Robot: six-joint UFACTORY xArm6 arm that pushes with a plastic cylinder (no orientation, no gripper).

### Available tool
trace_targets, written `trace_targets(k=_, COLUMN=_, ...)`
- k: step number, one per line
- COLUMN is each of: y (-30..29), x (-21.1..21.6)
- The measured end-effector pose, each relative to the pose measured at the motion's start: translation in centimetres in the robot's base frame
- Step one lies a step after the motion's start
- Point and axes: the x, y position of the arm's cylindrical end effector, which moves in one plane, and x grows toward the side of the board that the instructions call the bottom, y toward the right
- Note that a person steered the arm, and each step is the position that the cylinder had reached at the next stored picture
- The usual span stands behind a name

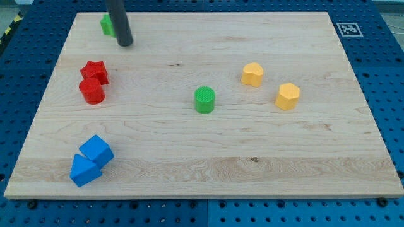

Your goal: Move your arm above the green circle

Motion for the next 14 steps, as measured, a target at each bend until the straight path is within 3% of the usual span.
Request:
trace_targets(k=6, y=3.9, x=0.5)
trace_targets(k=7, y=7.7, x=0.5)
trace_targets(k=9, y=11.4, x=4.2)
trace_targets(k=14, y=12.0, x=5.0)
